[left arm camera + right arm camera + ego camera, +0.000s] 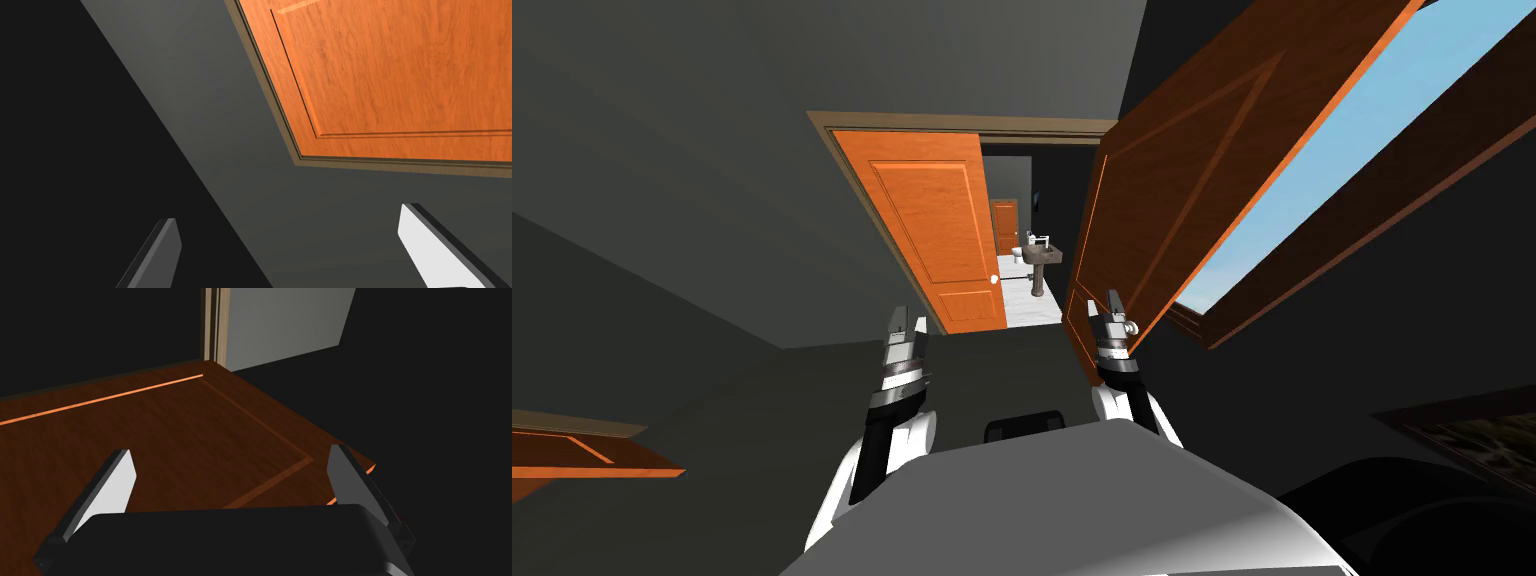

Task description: Pull the door open

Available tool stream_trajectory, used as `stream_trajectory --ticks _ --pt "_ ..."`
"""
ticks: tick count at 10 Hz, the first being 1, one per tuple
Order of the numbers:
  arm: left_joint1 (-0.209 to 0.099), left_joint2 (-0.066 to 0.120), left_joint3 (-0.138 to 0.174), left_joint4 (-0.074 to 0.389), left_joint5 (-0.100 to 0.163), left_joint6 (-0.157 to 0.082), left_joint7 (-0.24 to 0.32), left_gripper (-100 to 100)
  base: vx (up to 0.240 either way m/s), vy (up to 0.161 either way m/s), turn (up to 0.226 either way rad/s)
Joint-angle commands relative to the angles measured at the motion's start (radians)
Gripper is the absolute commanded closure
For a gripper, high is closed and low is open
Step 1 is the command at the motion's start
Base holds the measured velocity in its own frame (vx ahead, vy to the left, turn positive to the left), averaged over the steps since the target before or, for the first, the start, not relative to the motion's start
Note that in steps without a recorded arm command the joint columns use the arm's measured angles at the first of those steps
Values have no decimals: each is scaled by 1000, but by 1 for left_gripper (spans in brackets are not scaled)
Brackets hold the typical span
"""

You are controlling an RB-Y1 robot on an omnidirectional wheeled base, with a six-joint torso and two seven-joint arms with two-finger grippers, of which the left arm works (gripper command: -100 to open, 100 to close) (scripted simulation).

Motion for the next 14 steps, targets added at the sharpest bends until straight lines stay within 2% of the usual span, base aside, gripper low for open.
stream_trajectory --ticks 1,5,7,10,11,14 --pt "-9 13 1 32 -3 -11 -24 -100 71 -11 23" --pt "-31 37 2 104 -9 -36 -77 -100 153 -20 14" --pt "-46 53 3 157 -14 -55 -118 -100 139 -37 19" --pt "-61 66 4 207 -19 -72 -155 -100 116 -15 13" --pt "-71 75 4 240 -22 -84 -179 -100 117 -27 19" --pt "-87 88 5 297 -27 -104 -222 -100 112 -21 16"
